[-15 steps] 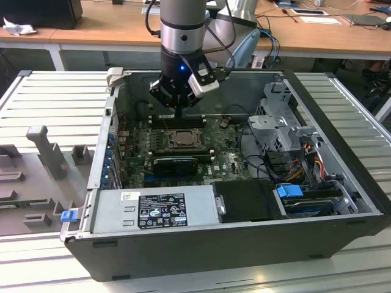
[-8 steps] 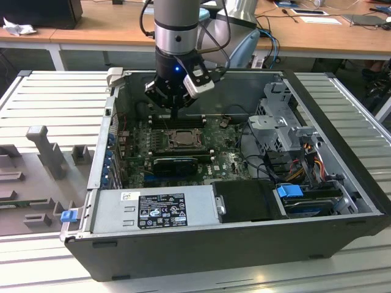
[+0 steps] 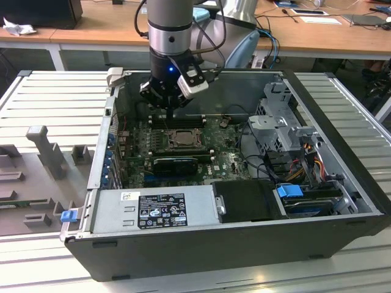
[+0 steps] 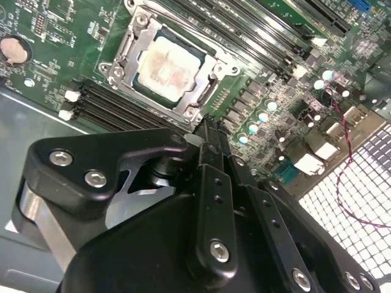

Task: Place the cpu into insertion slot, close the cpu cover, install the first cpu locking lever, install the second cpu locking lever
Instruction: 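Install the first cpu locking lever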

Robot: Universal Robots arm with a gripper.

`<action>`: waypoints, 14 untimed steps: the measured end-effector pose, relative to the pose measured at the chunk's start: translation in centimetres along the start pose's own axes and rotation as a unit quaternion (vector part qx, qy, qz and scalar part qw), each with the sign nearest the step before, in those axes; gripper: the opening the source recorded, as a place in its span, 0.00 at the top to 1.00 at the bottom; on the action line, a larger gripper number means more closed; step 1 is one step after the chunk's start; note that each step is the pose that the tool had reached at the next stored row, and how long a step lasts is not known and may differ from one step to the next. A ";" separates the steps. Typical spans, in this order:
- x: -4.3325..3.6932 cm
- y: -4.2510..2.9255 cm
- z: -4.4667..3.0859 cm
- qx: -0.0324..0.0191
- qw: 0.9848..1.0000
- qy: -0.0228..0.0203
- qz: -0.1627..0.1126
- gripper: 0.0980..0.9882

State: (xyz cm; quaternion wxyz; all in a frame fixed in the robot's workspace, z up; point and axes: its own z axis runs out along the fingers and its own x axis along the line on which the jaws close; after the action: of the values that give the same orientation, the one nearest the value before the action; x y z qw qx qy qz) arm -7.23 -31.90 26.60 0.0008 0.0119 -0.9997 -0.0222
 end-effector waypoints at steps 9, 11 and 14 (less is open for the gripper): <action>1.74 0.22 0.34 0.000 1.000 -0.008 -0.001 0.99; 1.87 0.27 0.41 0.000 1.000 -0.008 -0.001 0.99; 2.24 0.61 0.47 0.000 1.000 -0.008 -0.001 0.99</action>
State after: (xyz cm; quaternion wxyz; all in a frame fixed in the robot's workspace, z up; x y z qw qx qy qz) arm -9.49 -31.32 26.16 -0.0070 0.0124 -0.9997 -0.0222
